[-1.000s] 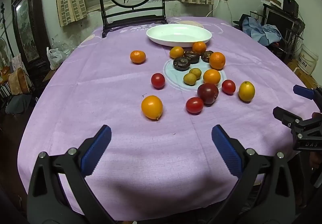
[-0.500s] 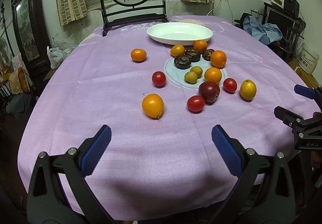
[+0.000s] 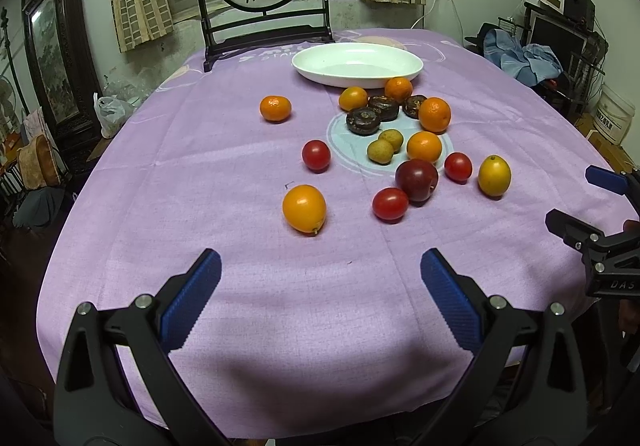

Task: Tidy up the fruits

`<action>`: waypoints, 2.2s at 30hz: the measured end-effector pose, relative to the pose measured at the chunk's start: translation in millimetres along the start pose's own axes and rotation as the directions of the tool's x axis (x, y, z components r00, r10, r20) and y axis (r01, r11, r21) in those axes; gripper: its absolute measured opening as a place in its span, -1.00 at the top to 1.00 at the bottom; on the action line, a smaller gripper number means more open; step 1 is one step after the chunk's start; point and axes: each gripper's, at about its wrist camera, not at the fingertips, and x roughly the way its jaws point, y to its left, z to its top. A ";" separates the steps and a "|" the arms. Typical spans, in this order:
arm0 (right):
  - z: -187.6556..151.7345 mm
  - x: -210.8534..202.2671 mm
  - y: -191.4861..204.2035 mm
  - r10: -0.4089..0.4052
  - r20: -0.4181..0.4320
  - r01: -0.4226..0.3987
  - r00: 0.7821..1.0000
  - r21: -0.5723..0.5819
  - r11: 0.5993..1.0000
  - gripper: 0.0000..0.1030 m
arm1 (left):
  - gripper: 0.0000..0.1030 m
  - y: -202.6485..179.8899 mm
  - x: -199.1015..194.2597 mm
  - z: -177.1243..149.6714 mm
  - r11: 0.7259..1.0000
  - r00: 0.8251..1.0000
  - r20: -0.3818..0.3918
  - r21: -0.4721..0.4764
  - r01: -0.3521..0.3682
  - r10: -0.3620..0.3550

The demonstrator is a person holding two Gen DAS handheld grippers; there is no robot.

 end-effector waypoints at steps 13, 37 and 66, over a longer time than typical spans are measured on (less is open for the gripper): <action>-0.8 -0.4 0.7 0.000 0.000 0.000 1.000 0.000 1.000 -0.97 | -0.96 0.6 0.9 -2.9 1.000 1.000 -0.003 -0.002 0.002 -0.002; -1.5 4.3 -0.8 0.053 0.003 -0.053 0.999 0.018 0.998 -0.97 | -0.96 1.9 7.9 -5.5 1.000 0.999 -0.035 0.000 0.005 -0.005; 32.3 78.5 -7.4 0.152 -0.086 -0.152 0.985 0.001 0.988 -0.15 | -0.96 37.5 50.0 2.2 0.986 0.985 -0.056 -0.039 0.162 -0.164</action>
